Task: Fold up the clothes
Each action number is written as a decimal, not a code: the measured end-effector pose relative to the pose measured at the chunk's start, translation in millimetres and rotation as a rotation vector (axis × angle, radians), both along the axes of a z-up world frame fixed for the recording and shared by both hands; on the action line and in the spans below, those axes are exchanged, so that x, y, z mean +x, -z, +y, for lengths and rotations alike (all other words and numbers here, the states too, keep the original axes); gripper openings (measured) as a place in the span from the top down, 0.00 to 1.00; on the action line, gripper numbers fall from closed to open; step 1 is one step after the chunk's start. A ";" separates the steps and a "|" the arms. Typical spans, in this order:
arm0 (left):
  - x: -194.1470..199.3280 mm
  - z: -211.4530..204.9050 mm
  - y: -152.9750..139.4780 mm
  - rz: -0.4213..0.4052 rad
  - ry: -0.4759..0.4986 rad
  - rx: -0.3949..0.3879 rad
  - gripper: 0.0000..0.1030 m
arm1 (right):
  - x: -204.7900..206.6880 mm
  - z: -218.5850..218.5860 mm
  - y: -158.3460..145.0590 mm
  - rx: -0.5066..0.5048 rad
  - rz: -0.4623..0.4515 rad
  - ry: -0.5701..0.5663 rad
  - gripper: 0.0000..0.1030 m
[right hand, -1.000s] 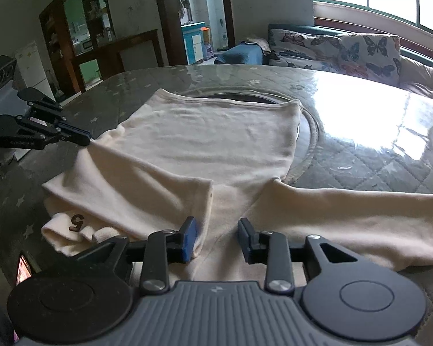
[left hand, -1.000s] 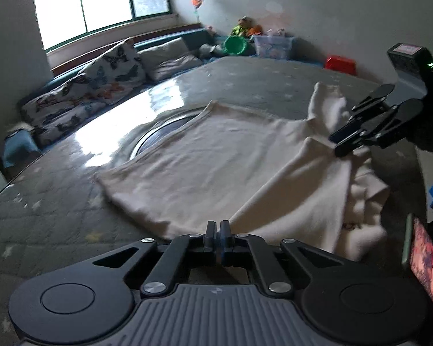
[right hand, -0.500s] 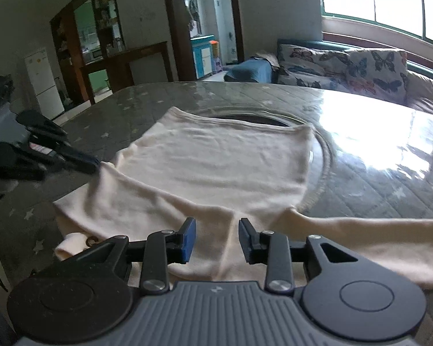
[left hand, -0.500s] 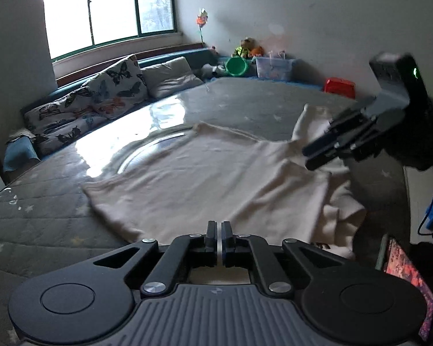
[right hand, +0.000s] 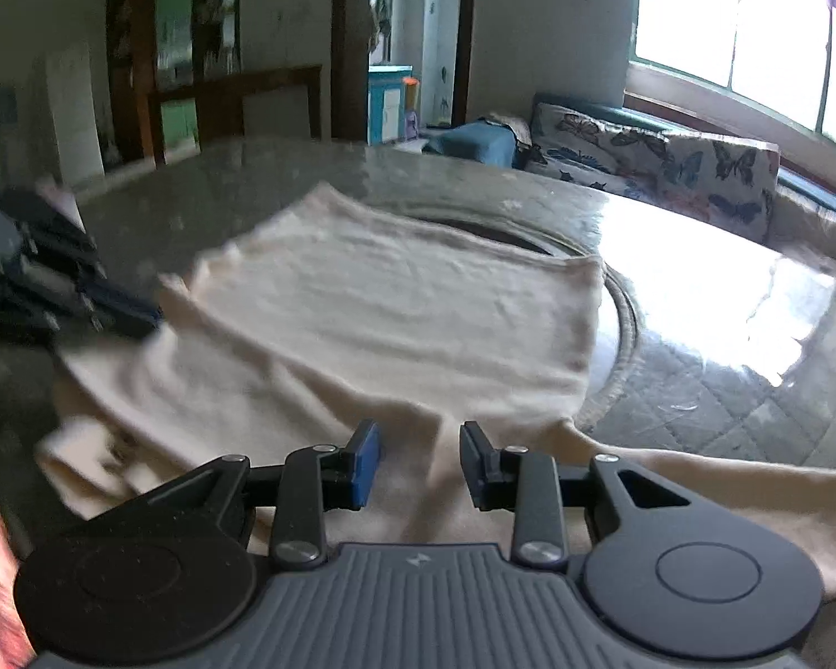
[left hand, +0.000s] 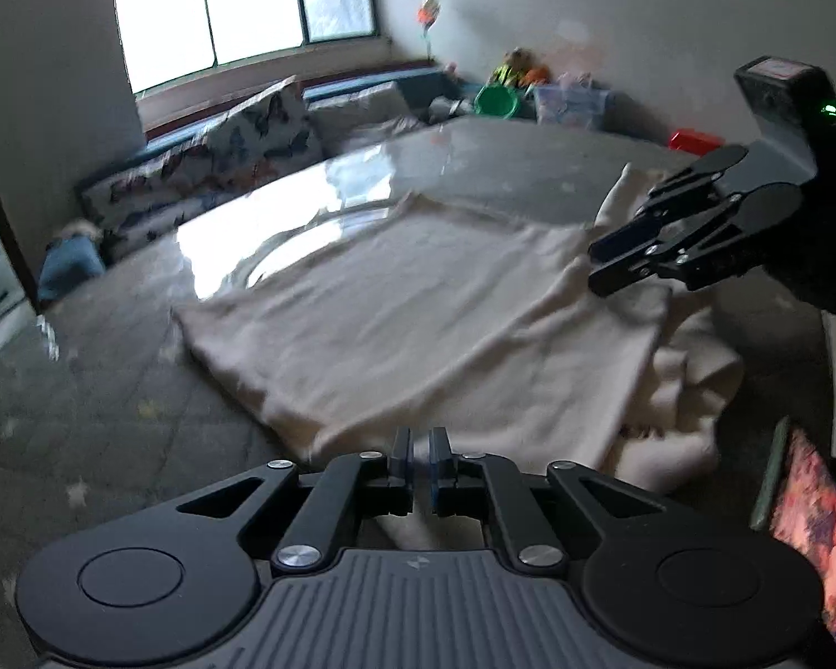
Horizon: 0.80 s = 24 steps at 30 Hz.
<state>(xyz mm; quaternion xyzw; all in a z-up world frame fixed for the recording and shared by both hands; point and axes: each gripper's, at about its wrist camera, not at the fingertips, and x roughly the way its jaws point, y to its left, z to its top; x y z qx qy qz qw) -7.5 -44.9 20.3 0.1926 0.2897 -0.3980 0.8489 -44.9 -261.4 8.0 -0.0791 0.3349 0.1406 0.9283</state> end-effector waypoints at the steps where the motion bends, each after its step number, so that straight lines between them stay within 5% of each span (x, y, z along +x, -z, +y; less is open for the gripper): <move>1: 0.5 0.4 1.9 0.006 -0.008 -0.006 0.93 | -1.9 -2.9 -0.4 0.011 -0.003 0.002 0.69; 6: -6.8 2.4 -4.8 -0.011 -0.035 -0.029 0.90 | -21.4 -43.8 -17.7 0.108 -0.040 0.117 0.69; 16: -23.6 10.1 -19.7 -0.040 -0.101 -0.095 0.85 | -45.5 -182.7 -3.1 0.092 -0.043 0.676 0.69; 24: -38.3 8.6 -23.7 -0.064 -0.111 -0.087 0.76 | -34.1 -222.7 12.3 0.273 -0.032 0.770 0.71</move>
